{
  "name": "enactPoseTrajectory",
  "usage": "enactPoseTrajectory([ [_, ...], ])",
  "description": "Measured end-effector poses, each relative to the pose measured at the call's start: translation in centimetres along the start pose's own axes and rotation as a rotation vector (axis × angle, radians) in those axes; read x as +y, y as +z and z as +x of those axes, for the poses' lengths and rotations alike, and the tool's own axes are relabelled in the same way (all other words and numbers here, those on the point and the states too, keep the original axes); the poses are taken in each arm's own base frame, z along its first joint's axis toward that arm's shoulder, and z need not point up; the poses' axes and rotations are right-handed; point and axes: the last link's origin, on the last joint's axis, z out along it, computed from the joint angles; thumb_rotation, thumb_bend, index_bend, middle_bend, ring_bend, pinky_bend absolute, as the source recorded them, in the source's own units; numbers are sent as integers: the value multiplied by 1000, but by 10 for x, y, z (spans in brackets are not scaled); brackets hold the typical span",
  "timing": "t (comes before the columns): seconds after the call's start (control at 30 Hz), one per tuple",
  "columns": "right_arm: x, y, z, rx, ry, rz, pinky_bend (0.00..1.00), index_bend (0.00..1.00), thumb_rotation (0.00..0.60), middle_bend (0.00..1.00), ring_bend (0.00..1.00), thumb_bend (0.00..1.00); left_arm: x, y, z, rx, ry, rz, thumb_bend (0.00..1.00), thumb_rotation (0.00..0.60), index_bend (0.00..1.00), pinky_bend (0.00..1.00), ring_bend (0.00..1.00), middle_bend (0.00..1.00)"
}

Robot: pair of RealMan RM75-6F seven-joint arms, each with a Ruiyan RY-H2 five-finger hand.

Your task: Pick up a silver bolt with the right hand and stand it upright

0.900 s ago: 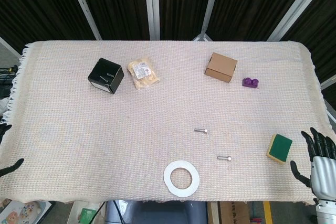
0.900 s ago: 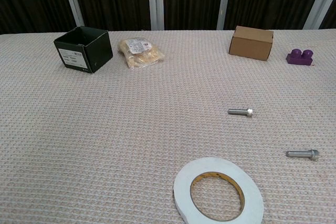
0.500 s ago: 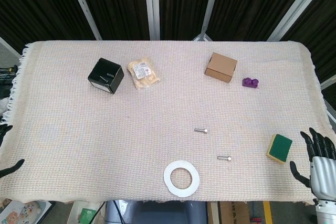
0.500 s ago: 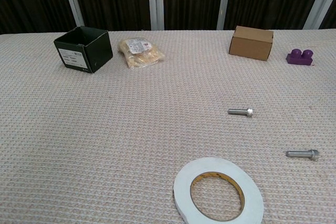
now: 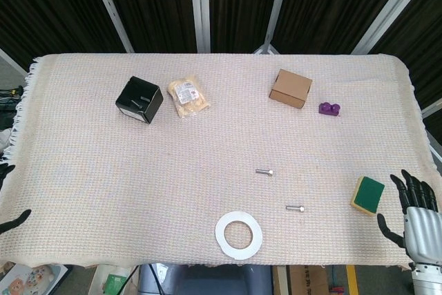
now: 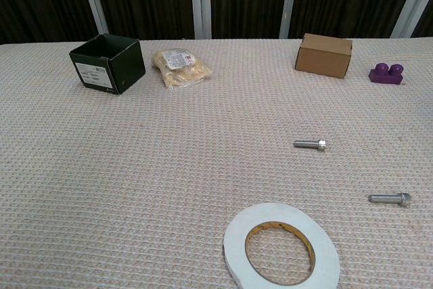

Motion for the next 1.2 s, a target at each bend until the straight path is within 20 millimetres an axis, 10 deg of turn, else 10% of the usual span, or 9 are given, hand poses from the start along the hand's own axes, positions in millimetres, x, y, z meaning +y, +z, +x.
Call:
enactPoseTrajectory([
  [1.2, -102, 24, -97, -241, -26, 101, 0, 405, 600, 0, 35, 353, -7, 3, 5, 2, -28, 20, 147, 600, 178, 49, 7, 143],
])
